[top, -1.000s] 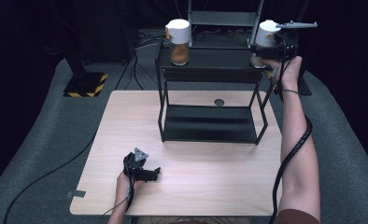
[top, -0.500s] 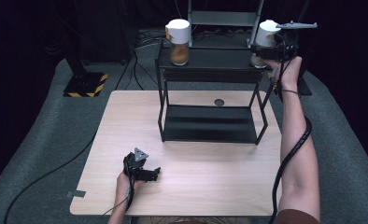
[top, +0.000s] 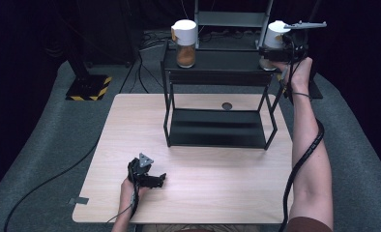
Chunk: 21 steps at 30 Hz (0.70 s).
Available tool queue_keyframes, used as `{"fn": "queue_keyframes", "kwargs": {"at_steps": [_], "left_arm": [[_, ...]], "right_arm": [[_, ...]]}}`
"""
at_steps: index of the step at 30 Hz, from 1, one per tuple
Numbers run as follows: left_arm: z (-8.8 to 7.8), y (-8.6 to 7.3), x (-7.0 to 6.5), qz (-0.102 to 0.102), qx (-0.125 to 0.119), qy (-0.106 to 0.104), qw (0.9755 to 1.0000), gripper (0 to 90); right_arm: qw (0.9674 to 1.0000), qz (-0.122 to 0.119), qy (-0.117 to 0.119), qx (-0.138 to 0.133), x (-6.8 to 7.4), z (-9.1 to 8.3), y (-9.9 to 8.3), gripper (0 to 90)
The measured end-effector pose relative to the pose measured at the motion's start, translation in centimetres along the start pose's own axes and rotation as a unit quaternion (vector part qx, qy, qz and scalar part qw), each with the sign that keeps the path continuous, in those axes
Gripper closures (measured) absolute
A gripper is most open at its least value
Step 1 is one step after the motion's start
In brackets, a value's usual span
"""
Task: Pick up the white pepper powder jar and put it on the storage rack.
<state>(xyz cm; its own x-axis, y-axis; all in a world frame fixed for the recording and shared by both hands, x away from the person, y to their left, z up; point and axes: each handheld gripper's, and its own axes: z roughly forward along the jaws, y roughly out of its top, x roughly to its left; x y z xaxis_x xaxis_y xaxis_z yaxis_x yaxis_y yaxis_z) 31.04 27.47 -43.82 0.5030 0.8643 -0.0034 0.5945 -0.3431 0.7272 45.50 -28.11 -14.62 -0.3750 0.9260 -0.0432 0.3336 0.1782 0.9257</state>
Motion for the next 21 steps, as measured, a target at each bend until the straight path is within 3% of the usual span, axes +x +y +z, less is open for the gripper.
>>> {"fn": "queue_keyframes", "kwargs": {"at_steps": [5, 10, 16, 21], "left_arm": [[0.0, 0.0, 0.0, 0.001, 0.000, 0.001, 1.0000, 2.2], [0.0, 0.0, 0.0, 0.001, 0.000, 0.001, 1.0000, 2.2], [0.0, 0.0, 0.0, 0.001, 0.000, 0.001, 1.0000, 2.2], [0.0, 0.0, 0.0, 0.001, 0.000, 0.000, 1.0000, 2.2]], "right_arm": [[0.9995, -0.016, -0.007, 0.027, 0.7, -0.9, 1.3, 4.7], [0.9980, -0.048, -0.003, 0.042, 1.3, -2.8, 1.7, 0.5], [0.9957, -0.080, 0.003, 0.047, 1.7, -5.6, 0.3, 0.0], [0.9933, -0.103, 0.008, 0.050, 2.2, -7.6, -2.2, 0.0]]}}
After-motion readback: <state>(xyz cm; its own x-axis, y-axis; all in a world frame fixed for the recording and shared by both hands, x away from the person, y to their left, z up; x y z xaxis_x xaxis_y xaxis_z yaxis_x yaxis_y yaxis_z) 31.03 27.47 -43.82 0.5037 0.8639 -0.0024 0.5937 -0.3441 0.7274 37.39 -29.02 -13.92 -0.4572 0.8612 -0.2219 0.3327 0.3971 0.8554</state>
